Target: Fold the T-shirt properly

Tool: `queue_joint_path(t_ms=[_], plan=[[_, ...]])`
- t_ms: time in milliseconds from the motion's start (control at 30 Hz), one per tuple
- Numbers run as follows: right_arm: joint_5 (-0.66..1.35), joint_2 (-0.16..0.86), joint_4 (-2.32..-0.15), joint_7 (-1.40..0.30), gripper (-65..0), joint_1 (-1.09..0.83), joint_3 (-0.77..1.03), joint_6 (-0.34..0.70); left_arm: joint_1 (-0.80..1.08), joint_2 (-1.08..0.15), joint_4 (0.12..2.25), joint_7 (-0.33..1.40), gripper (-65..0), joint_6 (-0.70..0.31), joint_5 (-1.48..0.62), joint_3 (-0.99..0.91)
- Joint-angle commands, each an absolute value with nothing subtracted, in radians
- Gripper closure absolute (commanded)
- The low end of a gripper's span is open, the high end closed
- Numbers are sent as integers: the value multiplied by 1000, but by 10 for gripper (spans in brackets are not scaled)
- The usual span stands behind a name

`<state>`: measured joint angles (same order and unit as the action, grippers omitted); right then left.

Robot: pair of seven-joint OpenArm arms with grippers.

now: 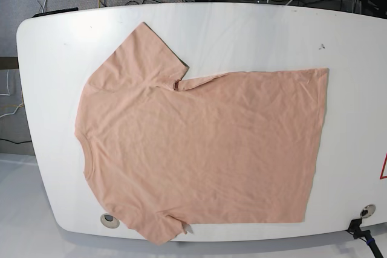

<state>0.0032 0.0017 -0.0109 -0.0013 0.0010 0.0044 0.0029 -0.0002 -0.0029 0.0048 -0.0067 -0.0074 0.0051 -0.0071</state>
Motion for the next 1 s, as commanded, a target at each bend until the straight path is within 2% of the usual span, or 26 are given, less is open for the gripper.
queue_joint_path(t_ms=[0,967], plan=[[-1,0,-19,17,0,-2,4,4,4,-3,12,-15,0,-10,-2,-2],[-39,-4,-24,22,0,-12,6,-20,24,-9,22,-15,0,-12,-6,-4]])
